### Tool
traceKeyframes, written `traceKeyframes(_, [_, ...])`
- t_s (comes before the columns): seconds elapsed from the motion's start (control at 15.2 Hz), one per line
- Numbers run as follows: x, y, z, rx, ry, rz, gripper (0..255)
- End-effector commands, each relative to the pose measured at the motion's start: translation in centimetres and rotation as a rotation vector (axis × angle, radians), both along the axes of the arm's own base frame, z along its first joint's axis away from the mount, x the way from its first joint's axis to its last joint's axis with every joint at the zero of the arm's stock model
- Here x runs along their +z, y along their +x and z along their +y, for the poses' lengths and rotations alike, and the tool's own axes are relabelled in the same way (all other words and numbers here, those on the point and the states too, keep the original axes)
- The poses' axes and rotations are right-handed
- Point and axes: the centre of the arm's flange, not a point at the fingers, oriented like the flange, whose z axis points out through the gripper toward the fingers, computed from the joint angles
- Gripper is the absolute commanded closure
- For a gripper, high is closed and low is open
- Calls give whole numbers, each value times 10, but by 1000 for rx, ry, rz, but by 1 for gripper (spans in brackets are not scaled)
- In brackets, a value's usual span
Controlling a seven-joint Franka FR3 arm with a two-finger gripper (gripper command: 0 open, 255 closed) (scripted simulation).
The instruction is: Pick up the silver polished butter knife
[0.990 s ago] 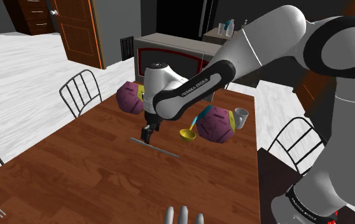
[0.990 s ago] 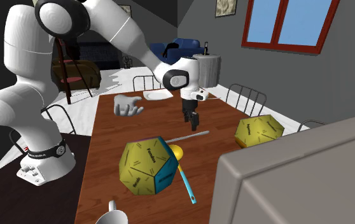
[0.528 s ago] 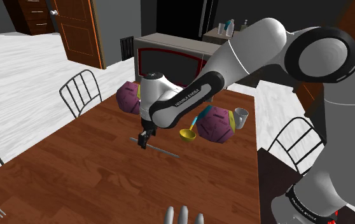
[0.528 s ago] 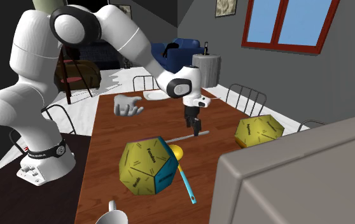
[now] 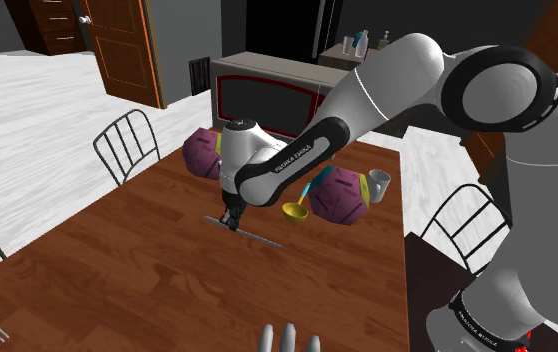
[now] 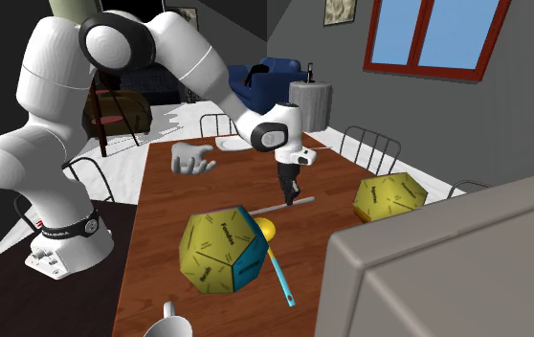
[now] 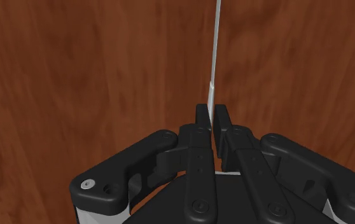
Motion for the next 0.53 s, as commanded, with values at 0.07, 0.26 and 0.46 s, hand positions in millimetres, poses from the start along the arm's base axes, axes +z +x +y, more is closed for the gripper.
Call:
traceKeyframes(0.07, [0, 0, 0, 0, 0, 0, 255])
traceKeyframes(0.26, [-1, 1, 0, 0, 0, 0, 255])
traceKeyframes(0.46, [15, 1, 0, 0, 0, 0, 255])
